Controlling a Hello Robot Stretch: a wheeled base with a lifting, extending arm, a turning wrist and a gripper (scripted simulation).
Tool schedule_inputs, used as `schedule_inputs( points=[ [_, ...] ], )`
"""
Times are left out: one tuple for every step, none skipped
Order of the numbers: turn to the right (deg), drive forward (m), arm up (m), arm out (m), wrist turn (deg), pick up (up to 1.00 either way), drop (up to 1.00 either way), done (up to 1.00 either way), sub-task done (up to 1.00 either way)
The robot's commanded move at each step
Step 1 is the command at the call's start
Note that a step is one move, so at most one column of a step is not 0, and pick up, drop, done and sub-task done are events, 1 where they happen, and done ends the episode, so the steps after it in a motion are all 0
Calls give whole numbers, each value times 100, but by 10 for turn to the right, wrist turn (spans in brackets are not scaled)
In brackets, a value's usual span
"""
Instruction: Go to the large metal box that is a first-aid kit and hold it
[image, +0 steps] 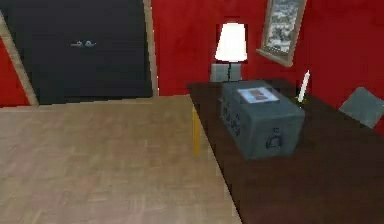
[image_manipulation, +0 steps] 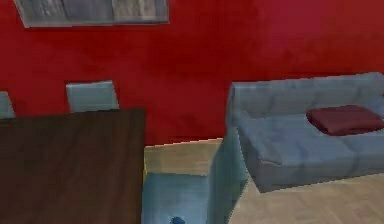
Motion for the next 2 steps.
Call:
schedule_inputs(
  points=[
    [-450,0,0,0,0,0,0,0,0],
    [-240,0,0,0,0,0,0,0,0]
  ],
)
